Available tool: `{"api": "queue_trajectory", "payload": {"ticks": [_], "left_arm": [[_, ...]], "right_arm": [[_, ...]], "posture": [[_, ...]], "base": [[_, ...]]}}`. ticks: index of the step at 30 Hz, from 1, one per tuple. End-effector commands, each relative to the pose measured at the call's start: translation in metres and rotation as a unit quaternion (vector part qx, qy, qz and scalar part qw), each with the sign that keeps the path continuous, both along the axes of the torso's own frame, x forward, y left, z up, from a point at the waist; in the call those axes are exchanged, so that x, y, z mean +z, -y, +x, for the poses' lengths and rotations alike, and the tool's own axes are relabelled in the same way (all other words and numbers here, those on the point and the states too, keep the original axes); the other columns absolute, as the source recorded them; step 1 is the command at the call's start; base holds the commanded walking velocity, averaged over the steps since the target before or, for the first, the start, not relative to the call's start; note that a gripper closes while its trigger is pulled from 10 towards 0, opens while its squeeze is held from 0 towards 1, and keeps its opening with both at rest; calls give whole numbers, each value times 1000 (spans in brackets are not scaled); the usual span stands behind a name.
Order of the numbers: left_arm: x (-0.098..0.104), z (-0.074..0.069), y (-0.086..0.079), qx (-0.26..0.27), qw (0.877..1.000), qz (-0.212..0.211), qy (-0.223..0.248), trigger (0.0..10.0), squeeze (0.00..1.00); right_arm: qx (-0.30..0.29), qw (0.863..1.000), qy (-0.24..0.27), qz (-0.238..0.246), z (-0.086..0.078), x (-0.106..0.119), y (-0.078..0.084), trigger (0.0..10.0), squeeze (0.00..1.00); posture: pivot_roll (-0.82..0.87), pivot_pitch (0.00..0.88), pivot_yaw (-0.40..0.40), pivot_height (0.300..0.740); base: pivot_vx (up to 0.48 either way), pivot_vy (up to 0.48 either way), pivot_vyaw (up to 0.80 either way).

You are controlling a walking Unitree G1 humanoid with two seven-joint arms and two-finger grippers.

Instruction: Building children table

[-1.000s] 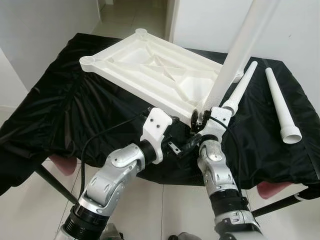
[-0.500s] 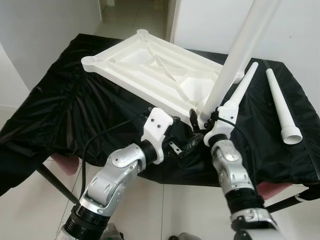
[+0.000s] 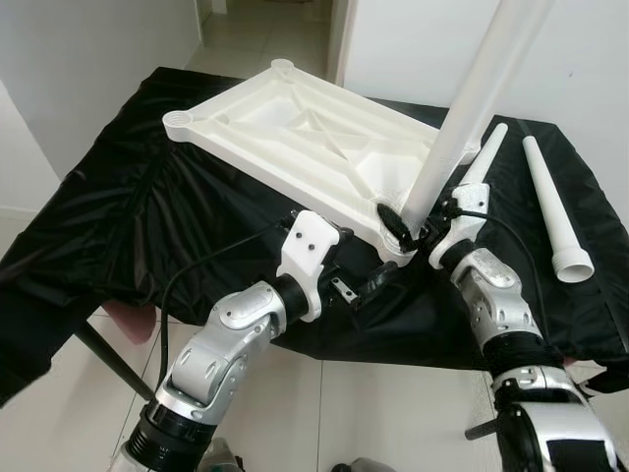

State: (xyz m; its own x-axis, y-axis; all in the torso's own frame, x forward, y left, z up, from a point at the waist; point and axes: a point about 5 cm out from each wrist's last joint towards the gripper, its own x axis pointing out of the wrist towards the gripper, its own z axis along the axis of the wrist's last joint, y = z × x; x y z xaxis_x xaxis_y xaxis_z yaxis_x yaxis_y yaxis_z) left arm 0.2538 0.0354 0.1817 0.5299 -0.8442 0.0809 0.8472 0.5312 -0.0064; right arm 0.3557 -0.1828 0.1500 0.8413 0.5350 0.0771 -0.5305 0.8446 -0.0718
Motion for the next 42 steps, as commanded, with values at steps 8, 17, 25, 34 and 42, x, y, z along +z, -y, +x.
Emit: {"api": "queue_trajectory", "payload": {"ticks": [8, 17, 25, 34, 42], "left_arm": [[3, 2, -2, 0, 1000, 3, 8, 10000, 0], [4, 3, -2, 3, 1000, 3, 10, 10000, 0], [4, 2, -3, 5, 1000, 4, 10, 10000, 0], [4, 1, -3, 1, 1000, 4, 7, 10000, 0], [3, 0, -3, -1, 1000, 4, 5, 10000, 0]], "right_arm": [[14, 999, -25, -22, 11, -4, 1, 10000, 0], [21, 998, -53, -34, 12, -14, 1, 4118, 0], [32, 997, -63, -23, 8, -22, 1, 0, 0], [18, 998, -64, -12, 6, -27, 3, 10000, 0], [-4, 999, -51, 1, 4, -30, -2, 10000, 0]], "posture": [[108, 0, -58, 740], [124, 0, -58, 740], [125, 0, -57, 740], [114, 6, -51, 740], [112, 10, -50, 740]], "base": [[0, 0, 0], [0, 0, 0], [0, 0, 0], [0, 0, 0], [0, 0, 0]]}}
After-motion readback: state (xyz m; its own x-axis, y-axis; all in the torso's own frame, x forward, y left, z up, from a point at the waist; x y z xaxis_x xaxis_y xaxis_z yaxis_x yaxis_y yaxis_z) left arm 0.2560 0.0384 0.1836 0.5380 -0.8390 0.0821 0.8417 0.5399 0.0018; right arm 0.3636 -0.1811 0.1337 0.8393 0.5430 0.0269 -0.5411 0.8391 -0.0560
